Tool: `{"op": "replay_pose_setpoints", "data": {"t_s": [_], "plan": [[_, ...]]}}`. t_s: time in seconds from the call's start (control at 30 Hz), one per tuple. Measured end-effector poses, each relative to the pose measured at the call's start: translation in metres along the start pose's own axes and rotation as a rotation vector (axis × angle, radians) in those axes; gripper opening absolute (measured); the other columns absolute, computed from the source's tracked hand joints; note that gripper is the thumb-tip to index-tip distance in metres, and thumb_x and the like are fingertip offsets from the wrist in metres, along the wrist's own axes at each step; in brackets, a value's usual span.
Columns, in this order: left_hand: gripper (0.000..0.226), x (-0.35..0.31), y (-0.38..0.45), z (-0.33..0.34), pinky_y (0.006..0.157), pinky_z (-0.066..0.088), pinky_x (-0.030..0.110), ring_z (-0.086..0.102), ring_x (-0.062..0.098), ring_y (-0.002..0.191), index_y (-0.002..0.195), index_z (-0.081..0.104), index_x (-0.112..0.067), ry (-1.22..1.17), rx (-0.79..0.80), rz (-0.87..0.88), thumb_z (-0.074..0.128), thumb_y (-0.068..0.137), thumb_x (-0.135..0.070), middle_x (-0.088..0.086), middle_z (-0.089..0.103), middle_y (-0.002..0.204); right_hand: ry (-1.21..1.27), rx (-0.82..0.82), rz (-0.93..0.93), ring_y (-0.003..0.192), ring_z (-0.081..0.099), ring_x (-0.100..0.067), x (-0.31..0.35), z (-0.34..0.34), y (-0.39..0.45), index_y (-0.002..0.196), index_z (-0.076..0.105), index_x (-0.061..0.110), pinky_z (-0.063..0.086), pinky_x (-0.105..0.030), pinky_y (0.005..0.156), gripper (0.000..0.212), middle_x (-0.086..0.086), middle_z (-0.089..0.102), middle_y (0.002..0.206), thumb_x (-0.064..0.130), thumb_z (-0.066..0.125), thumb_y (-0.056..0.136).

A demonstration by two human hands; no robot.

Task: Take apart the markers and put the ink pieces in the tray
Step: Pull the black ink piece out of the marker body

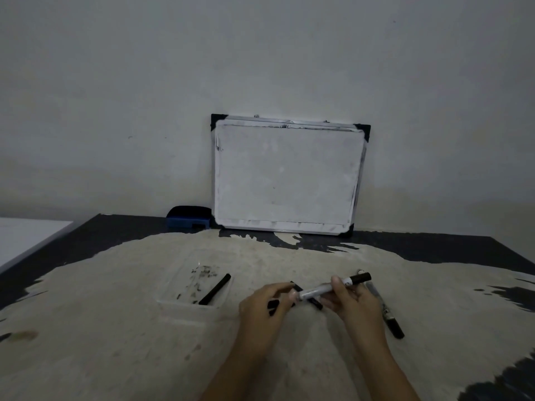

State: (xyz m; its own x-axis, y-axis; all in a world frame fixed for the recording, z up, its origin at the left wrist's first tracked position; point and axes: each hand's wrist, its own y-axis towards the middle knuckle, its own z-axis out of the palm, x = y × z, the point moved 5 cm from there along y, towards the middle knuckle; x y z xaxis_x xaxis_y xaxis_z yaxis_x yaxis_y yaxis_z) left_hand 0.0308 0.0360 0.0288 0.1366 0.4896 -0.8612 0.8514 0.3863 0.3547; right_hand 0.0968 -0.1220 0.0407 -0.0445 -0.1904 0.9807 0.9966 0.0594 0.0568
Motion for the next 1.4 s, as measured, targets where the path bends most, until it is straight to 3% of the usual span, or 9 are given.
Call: {"op": "replay_pose_setpoints", "data": {"t_s": [0.2, 0.43, 0.53, 0.63, 0.7, 0.8, 0.97, 1.1, 1.4], "plan": [[0.023, -0.005, -0.001, 0.001, 0.086, 0.048, 0.047, 0.064, 0.002, 0.075, 0.078, 0.051, -0.062, 0.149, 0.023, 0.042, 0.061, 0.082, -0.042, -0.022, 0.065, 0.067, 0.152, 0.003, 0.1, 0.081, 0.068, -0.029, -0.005, 0.004, -0.003, 0.086, 0.064, -0.006, 0.059, -0.02, 0.062, 0.019, -0.022, 0.069, 0.09, 0.012, 0.058, 0.088], [0.018, -0.004, -0.001, 0.001, 0.089, 0.048, 0.047, 0.064, -0.001, 0.079, 0.088, 0.056, -0.06, 0.056, -0.012, 0.065, 0.048, 0.072, -0.065, -0.017, 0.07, 0.076, 0.115, 0.016, 0.105, 0.08, 0.071, -0.026, -0.007, 0.003, -0.003, 0.098, 0.061, -0.005, 0.06, -0.028, 0.068, 0.024, -0.022, 0.07, 0.098, 0.015, 0.062, 0.084], [0.007, -0.007, -0.001, -0.001, 0.089, 0.046, 0.048, 0.064, 0.001, 0.078, 0.086, 0.058, -0.054, 0.068, -0.029, 0.067, 0.054, 0.081, -0.051, -0.026, 0.068, 0.083, 0.035, -0.058, 0.098, 0.086, 0.067, -0.025, -0.002, 0.003, -0.008, 0.125, 0.042, 0.002, 0.055, -0.032, 0.077, 0.053, -0.02, 0.063, 0.114, 0.014, 0.067, 0.08], [0.013, -0.005, 0.0, -0.003, 0.088, 0.046, 0.048, 0.063, -0.002, 0.076, 0.088, 0.061, -0.045, 0.072, -0.06, 0.067, 0.059, 0.086, -0.033, -0.03, 0.066, 0.084, -0.37, -0.198, -0.143, 0.117, 0.048, -0.024, 0.016, -0.003, -0.009, 0.14, 0.022, 0.019, 0.039, -0.035, 0.096, 0.08, -0.014, 0.039, 0.14, 0.017, 0.072, 0.077], [0.012, -0.003, 0.001, -0.004, 0.087, 0.046, 0.049, 0.063, -0.003, 0.074, 0.09, 0.063, -0.04, 0.066, -0.076, 0.064, 0.059, 0.086, -0.03, -0.03, 0.067, 0.083, -0.633, -0.135, -0.423, 0.126, 0.04, -0.02, 0.026, -0.002, -0.007, 0.138, 0.032, 0.024, 0.033, -0.043, 0.107, 0.073, -0.001, 0.041, 0.139, 0.029, 0.071, 0.077], [0.011, 0.001, 0.002, -0.005, 0.087, 0.048, 0.05, 0.064, -0.003, 0.074, 0.092, 0.063, -0.038, 0.057, -0.088, 0.062, 0.059, 0.086, -0.03, -0.03, 0.067, 0.083, -1.002, 0.073, -0.64, 0.111, 0.042, -0.002, 0.024, 0.006, -0.005, 0.116, 0.057, 0.036, 0.016, -0.038, 0.11, 0.048, 0.023, 0.051, 0.112, 0.057, 0.057, 0.073], [0.012, 0.004, 0.004, -0.004, 0.089, 0.045, 0.047, 0.062, -0.004, 0.076, 0.094, 0.063, -0.039, 0.095, -0.074, 0.098, 0.059, 0.086, -0.03, -0.021, 0.07, 0.077, -1.054, 0.203, -0.641, 0.086, 0.05, -0.003, 0.016, 0.011, -0.006, 0.088, 0.071, 0.035, 0.023, -0.04, 0.103, 0.019, 0.027, 0.058, 0.08, 0.032, 0.076, 0.07], [0.03, -0.003, 0.002, -0.007, 0.088, 0.019, 0.02, 0.045, -0.016, 0.087, 0.109, 0.056, -0.043, 0.271, 0.025, 0.1, 0.062, 0.08, -0.045, -0.025, 0.061, 0.081, -1.036, 0.185, -0.64, 0.083, 0.054, -0.008, 0.016, 0.007, -0.003, 0.084, 0.072, 0.033, 0.021, -0.032, 0.098, 0.016, 0.021, 0.066, 0.077, 0.027, 0.077, 0.07], [0.049, -0.006, -0.001, -0.007, 0.08, 0.012, 0.023, 0.038, -0.005, 0.092, 0.122, 0.048, -0.039, 0.471, 0.159, 0.132, 0.065, 0.077, -0.046, -0.021, 0.064, 0.089, -1.066, 0.161, -0.64, 0.08, 0.052, -0.006, 0.012, 0.004, 0.001, 0.085, 0.069, 0.037, 0.023, -0.031, 0.094, 0.011, 0.025, 0.061, 0.075, 0.035, 0.067, 0.075]]}}
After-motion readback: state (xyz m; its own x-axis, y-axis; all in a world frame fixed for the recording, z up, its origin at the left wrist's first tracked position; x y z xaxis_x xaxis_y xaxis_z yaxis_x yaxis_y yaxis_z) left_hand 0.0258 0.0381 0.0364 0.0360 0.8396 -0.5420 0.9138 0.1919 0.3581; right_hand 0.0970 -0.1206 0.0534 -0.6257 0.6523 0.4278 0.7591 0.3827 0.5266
